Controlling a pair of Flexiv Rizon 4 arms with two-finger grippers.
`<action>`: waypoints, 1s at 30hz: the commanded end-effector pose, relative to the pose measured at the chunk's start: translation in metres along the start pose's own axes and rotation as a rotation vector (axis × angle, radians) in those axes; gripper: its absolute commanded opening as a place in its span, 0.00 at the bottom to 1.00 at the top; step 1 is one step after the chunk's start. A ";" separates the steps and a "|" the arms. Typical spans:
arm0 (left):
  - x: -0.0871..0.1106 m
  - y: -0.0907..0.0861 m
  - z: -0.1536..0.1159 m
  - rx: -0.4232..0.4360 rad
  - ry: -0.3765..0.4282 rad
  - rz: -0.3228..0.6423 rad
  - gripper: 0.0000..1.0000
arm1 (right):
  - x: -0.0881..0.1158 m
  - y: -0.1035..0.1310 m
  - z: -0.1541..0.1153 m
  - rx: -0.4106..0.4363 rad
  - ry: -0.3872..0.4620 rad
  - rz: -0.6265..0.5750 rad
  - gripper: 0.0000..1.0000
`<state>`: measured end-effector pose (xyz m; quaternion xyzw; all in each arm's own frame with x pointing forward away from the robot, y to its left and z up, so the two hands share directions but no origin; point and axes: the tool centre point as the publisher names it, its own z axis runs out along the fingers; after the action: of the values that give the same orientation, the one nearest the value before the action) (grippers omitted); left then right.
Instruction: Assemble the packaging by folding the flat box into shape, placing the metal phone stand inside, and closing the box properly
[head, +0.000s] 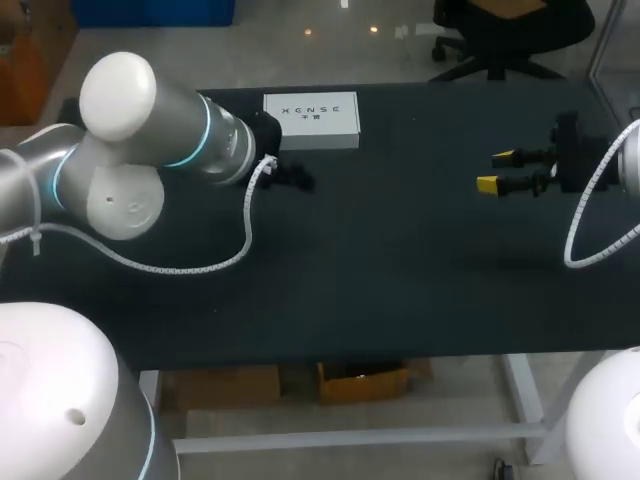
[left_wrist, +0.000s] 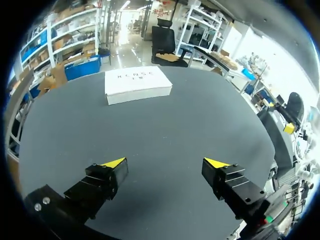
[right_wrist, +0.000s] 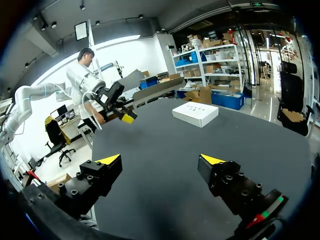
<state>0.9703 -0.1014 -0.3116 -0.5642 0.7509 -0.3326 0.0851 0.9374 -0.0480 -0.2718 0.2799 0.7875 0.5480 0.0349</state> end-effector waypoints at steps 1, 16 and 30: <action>-0.011 0.002 0.000 0.103 0.090 -0.012 1.00 | 0.000 -0.001 -0.001 -0.005 0.005 -0.001 1.00; -0.036 -0.021 -0.015 0.065 0.267 0.234 1.00 | 0.000 -0.001 -0.001 -0.005 0.005 -0.001 1.00; -0.039 -0.006 -0.023 0.141 0.115 0.384 1.00 | 0.000 -0.001 -0.001 -0.005 0.005 -0.001 1.00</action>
<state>0.9893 -0.0563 -0.2967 -0.3739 0.8324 -0.3937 0.1111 0.9374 -0.0480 -0.2718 0.2798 0.7875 0.5480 0.0349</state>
